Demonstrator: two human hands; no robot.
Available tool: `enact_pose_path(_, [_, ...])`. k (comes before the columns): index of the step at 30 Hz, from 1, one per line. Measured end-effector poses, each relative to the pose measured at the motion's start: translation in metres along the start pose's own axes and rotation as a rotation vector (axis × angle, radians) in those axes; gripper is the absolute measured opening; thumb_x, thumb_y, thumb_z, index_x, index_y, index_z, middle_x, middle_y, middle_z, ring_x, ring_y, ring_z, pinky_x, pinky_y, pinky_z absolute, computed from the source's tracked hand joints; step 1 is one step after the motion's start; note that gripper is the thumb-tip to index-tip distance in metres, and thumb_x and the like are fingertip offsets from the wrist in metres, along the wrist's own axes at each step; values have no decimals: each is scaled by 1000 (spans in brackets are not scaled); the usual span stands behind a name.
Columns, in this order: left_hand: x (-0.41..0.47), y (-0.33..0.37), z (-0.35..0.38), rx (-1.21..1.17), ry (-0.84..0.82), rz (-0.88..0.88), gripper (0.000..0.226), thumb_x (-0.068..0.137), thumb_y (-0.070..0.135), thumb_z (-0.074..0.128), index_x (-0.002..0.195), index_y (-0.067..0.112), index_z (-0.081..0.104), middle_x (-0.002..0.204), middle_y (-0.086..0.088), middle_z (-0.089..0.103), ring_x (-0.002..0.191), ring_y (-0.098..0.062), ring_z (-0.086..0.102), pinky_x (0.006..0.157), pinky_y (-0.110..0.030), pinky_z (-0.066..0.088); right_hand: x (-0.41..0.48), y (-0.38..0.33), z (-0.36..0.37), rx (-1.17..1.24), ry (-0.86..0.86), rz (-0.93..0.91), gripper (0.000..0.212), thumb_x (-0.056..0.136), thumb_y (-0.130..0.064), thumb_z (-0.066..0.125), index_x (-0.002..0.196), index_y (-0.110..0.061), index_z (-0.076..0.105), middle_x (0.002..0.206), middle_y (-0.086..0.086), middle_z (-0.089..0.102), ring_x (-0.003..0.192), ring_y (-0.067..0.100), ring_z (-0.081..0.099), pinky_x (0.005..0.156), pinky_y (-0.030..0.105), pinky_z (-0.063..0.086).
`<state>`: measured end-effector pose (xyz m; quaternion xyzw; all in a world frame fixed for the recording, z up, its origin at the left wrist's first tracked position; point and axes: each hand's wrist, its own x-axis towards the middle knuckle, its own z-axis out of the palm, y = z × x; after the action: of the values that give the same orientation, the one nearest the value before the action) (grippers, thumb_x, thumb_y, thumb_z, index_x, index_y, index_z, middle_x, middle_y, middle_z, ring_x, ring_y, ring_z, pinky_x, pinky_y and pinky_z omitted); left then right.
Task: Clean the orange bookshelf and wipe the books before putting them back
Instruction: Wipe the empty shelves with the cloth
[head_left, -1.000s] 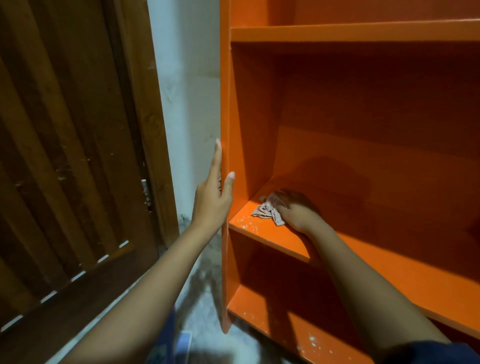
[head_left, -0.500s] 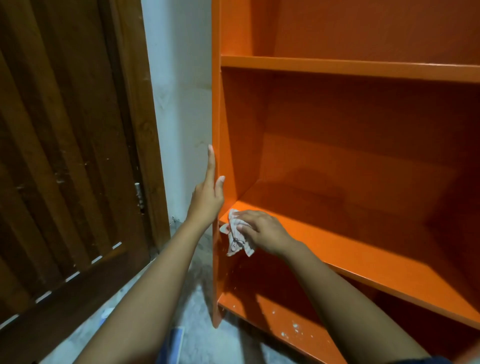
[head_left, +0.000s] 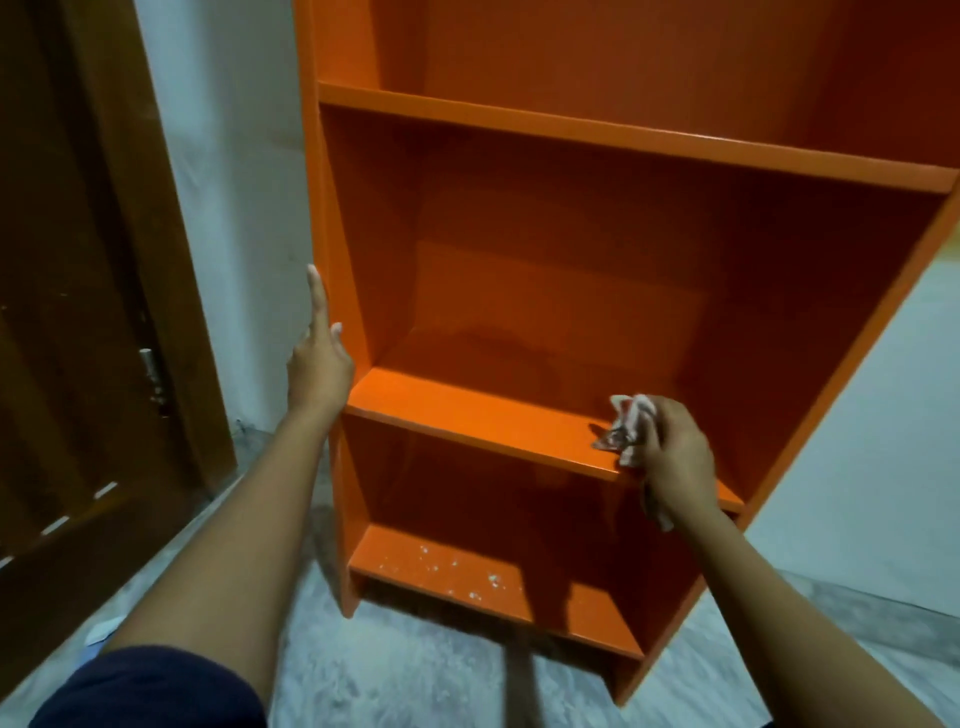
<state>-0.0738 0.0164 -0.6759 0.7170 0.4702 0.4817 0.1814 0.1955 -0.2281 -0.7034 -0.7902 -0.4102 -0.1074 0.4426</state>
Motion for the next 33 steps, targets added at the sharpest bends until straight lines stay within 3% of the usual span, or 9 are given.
enact_pose_path(2, [0, 1, 1, 5, 2, -8, 68, 102, 20, 32, 145, 39, -17, 96, -27, 59, 65, -28, 53, 59, -37, 45, -13, 23, -14, -269, 71, 36, 25, 96, -26, 43, 113, -19, 59, 113, 5, 64, 91, 28, 61, 72, 37, 49])
enact_pose_path(4, [-1, 2, 2, 1, 9, -9, 67, 102, 20, 32, 145, 38, -16, 94, -27, 58, 64, -24, 50, 57, -36, 41, -25, 35, -13, -477, 71, 6, 42, 94, -32, 32, 109, -10, 64, 113, 12, 66, 88, 37, 61, 73, 39, 48])
enact_pose_path(6, [-2, 2, 3, 3, 20, -3, 67, 102, 20, 32, 146, 37, -16, 93, -25, 58, 65, -24, 51, 57, -36, 42, -32, 28, -3, -540, 26, 9, 53, 91, -37, 25, 111, -9, 66, 117, 13, 65, 100, 40, 59, 84, 44, 47])
enact_pose_path(8, [-2, 2, 4, 8, 24, 2, 67, 102, 20, 32, 146, 37, -15, 93, -24, 59, 68, -28, 54, 60, -39, 46, -33, 13, 12, -541, -40, 49, 54, 90, -41, 25, 120, -15, 62, 128, 7, 60, 118, 39, 50, 96, 48, 35])
enact_pose_path(14, [-1, 2, 3, 44, 41, 26, 67, 102, 20, 33, 147, 33, -14, 97, -30, 60, 74, -38, 58, 61, -37, 42, -38, -41, 62, -597, -319, -136, 83, 75, -55, -7, 146, -27, 26, 153, -6, 29, 138, 32, 23, 106, 49, 18])
enact_pose_path(18, [1, -1, 1, 49, 27, 50, 67, 102, 21, 34, 147, 33, -14, 78, -16, 54, 60, -25, 50, 54, -34, 41, -37, -70, 92, -622, -378, -232, 76, 84, -54, 0, 145, -22, 30, 151, 1, 34, 136, 37, 29, 105, 52, 25])
enact_pose_path(21, [3, -4, 0, 55, 17, 66, 67, 102, 22, 35, 147, 33, -14, 63, -6, 43, 52, -19, 43, 46, -28, 34, -36, -86, 112, -648, -420, -264, 57, 98, -49, 19, 148, -21, 23, 154, 0, 27, 138, 36, 25, 107, 50, 22])
enact_pose_path(27, [6, -11, -2, 27, 3, 101, 67, 101, 24, 36, 144, 36, -14, 58, -3, 41, 48, -15, 41, 45, -28, 35, -29, -127, 150, -621, -470, -368, 57, 99, -47, 26, 148, -20, 18, 156, 1, 21, 138, 36, 21, 107, 48, 21])
enact_pose_path(33, [11, -19, -6, 5, -59, 161, 68, 100, 28, 38, 144, 37, -13, 68, -12, 52, 55, -21, 51, 50, -27, 42, -20, -172, 193, -541, -558, -434, 58, 98, -47, 27, 149, -20, 15, 158, 0, 15, 141, 35, 15, 109, 49, 17])
